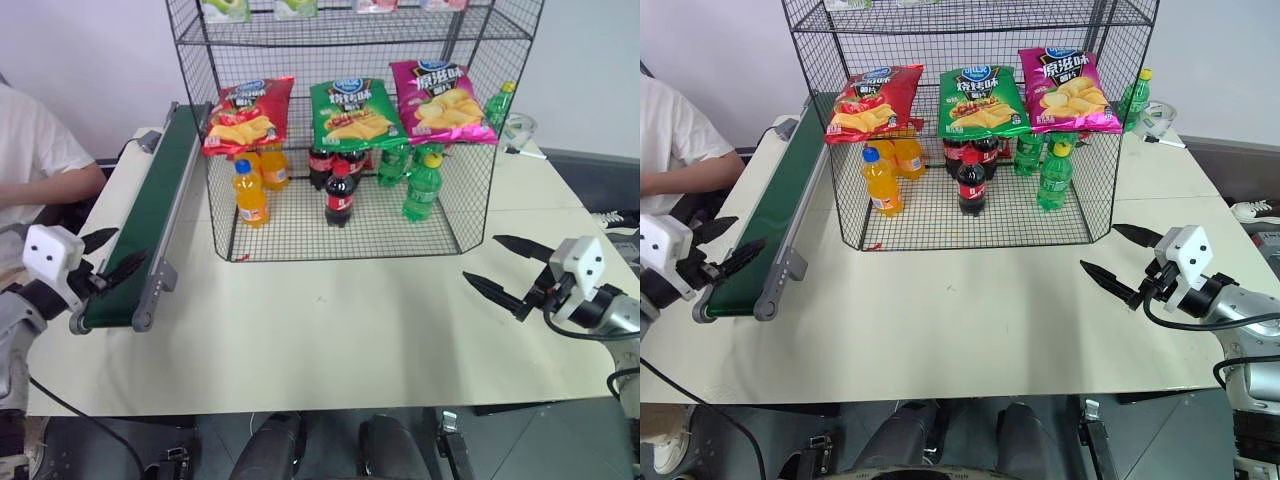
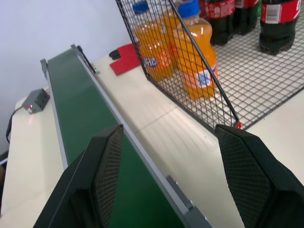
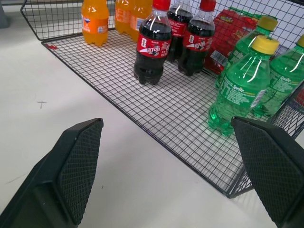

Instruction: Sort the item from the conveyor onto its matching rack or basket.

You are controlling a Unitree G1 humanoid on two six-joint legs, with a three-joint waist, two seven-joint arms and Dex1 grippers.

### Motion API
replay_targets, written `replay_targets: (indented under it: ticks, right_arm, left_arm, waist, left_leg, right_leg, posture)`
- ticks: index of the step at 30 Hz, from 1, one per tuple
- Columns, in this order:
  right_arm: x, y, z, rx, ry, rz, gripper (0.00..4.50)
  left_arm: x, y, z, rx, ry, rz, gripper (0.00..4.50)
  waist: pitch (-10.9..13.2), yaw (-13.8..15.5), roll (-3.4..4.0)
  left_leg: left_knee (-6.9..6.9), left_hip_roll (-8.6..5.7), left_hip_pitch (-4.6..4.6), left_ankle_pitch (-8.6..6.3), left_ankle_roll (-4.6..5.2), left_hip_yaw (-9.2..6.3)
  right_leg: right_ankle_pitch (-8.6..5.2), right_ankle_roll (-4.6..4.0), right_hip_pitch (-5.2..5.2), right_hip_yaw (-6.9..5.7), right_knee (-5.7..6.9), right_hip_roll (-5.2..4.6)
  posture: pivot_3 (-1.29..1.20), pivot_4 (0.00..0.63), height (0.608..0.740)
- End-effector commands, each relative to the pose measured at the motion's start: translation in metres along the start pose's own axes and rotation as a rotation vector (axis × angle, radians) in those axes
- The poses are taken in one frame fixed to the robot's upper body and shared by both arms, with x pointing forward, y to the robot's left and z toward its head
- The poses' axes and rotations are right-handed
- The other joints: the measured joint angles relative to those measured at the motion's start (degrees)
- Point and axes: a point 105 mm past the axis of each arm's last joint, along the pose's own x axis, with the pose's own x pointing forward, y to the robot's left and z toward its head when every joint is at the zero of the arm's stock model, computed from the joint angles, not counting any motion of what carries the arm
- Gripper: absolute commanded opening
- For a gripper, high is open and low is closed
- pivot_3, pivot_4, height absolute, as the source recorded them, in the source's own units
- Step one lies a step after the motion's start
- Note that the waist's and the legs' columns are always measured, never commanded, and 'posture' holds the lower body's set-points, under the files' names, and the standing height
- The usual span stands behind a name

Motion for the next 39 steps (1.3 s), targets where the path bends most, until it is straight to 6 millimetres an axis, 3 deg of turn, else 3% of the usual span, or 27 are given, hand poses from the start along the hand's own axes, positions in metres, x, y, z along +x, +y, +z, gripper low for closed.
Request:
replay_targets:
  ticks: [1, 13, 39]
  right_arm:
    - [-0.0017, -0.0024, 0.0101, -0.020, -0.042, -0.009, 4.50]
    - [-0.0069, 0.0062, 0.0108, -0.033, -0.050, 0.052, 4.50]
    - [-0.0038, 0.0013, 0.0127, -0.054, -0.063, 0.019, 4.50]
  left_arm:
    - [-0.0023, 0.0064, 0.0053, 0.031, -0.011, 0.012, 3.20]
    - [-0.0115, -0.0002, 0.0016, -0.031, -0.022, -0.065, 3.20]
    - [-0.0046, -0.0002, 0.0023, 0.066, -0.054, -0.065, 3.20]
  waist:
    - [0.0, 0.0, 0.00]
    - [0.0, -0.1, 0.00]
    - [0.0, 0.0, 0.00]
  left_leg:
    - [-0.02, 0.02, 0.00, 0.00, 0.00, 0.05]
    - [-0.13, 0.16, 0.00, 0.00, 0.00, 0.27]
    - [-0.23, 0.24, 0.01, 0.00, -0.01, 0.33]
  right_leg:
    - [0.00, 0.00, 0.00, 0.03, 0.00, 0.00]
    - [0.02, -0.02, -0.05, 0.19, 0.00, 0.08]
    - [0.04, -0.06, -0.11, 0.23, -0.01, 0.15]
  posture:
    - [0.00, 0.150, 0.740]
    - [0.00, 0.150, 0.740]
    - [0.00, 0.150, 0.740]
